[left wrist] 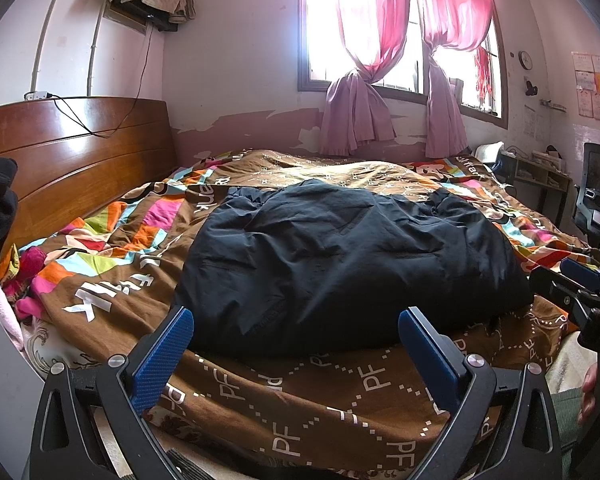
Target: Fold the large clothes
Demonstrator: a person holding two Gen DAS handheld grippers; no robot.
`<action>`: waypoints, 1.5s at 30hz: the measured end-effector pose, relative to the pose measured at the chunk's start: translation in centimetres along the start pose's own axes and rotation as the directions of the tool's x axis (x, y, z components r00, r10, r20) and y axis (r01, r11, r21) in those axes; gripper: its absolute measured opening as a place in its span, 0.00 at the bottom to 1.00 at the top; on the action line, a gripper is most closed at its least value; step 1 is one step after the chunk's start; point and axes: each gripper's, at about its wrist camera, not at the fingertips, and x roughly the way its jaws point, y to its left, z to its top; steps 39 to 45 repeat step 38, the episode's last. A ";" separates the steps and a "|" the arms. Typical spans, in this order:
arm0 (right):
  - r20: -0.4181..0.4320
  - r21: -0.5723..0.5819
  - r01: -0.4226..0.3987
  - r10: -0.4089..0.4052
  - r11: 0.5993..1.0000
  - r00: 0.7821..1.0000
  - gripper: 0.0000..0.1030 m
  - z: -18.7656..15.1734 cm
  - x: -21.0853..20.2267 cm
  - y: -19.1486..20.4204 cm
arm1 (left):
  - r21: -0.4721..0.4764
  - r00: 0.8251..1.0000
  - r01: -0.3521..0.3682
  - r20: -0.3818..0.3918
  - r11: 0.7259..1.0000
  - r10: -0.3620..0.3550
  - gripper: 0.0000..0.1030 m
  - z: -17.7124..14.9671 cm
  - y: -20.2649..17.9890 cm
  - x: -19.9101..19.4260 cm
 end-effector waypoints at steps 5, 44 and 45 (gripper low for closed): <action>0.000 0.000 0.001 -0.001 1.000 1.000 0.99 -0.1 0.0 0.1 | -0.001 1.000 -0.021 -0.006 1.000 0.021 1.00 -0.1 0.2 0.0; 0.003 -0.002 -0.001 0.001 1.000 1.000 0.99 -0.1 0.0 0.5 | 0.020 1.000 -0.011 0.011 1.000 0.011 1.00 -0.2 0.6 -0.2; 0.003 -0.002 -0.001 0.001 1.000 1.000 0.99 -0.1 0.0 0.5 | 0.020 1.000 -0.011 0.011 1.000 0.011 1.00 -0.2 0.6 -0.2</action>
